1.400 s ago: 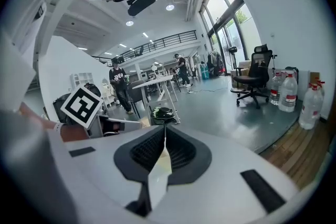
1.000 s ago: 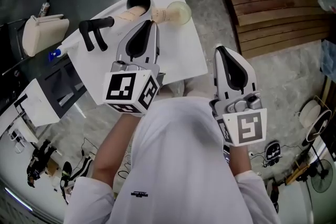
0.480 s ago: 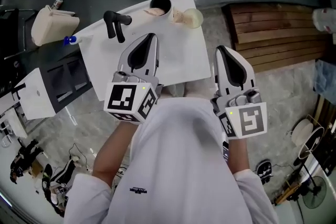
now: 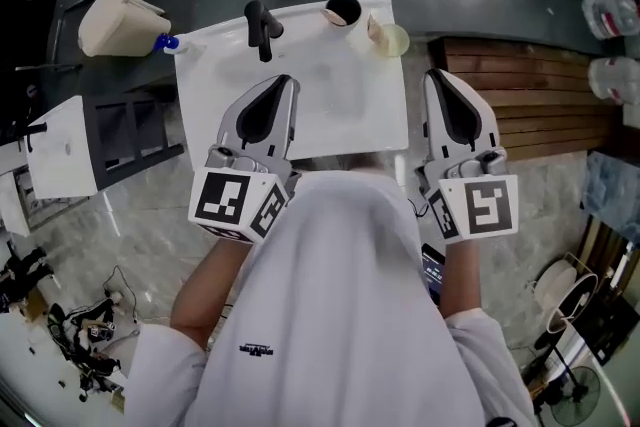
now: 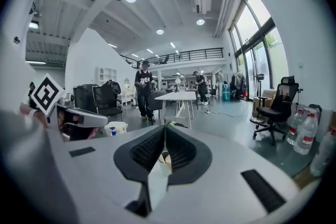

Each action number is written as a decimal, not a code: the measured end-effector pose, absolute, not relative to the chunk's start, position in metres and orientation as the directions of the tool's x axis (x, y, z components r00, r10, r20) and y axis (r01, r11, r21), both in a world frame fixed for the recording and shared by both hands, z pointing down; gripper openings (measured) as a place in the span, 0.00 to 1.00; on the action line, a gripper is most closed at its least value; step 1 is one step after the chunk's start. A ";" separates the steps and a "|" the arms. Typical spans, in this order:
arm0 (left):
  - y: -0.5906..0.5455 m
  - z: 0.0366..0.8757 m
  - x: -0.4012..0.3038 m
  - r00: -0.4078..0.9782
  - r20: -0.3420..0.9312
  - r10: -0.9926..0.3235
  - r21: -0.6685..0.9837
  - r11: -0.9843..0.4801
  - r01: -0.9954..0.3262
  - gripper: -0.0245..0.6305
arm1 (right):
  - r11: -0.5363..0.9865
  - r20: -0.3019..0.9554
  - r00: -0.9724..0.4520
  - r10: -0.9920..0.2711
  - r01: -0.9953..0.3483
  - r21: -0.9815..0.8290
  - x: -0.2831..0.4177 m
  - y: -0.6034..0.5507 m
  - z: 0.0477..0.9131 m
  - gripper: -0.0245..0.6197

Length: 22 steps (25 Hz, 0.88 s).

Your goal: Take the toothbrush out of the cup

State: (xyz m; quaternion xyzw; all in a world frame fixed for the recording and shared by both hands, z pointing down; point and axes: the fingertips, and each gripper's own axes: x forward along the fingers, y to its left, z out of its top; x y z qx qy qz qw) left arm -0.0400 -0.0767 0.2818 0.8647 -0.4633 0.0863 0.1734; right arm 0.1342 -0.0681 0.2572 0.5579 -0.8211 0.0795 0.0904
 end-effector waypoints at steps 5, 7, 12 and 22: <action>-0.061 0.263 -0.076 0.508 0.286 -0.812 0.206 -0.466 -0.861 0.04 | 0.413 0.237 -0.402 -0.885 -0.911 -0.001 0.115 -0.065 0.247 0.05; -0.057 0.260 -0.089 0.485 0.291 -0.825 0.209 -0.440 -0.873 0.05 | 0.440 0.244 -0.427 -0.871 -0.898 -0.003 0.103 -0.063 0.246 0.05; -0.050 0.260 -0.108 0.445 0.284 -0.849 0.225 -0.392 -0.892 0.04 | 0.491 0.247 -0.481 -0.841 -0.871 -0.023 0.073 -0.061 0.249 0.05; -0.045 0.253 -0.114 0.448 0.253 -0.858 0.244 -0.391 -0.887 0.05 | 0.529 0.274 -0.512 -0.814 -0.848 -0.011 0.056 -0.047 0.252 0.05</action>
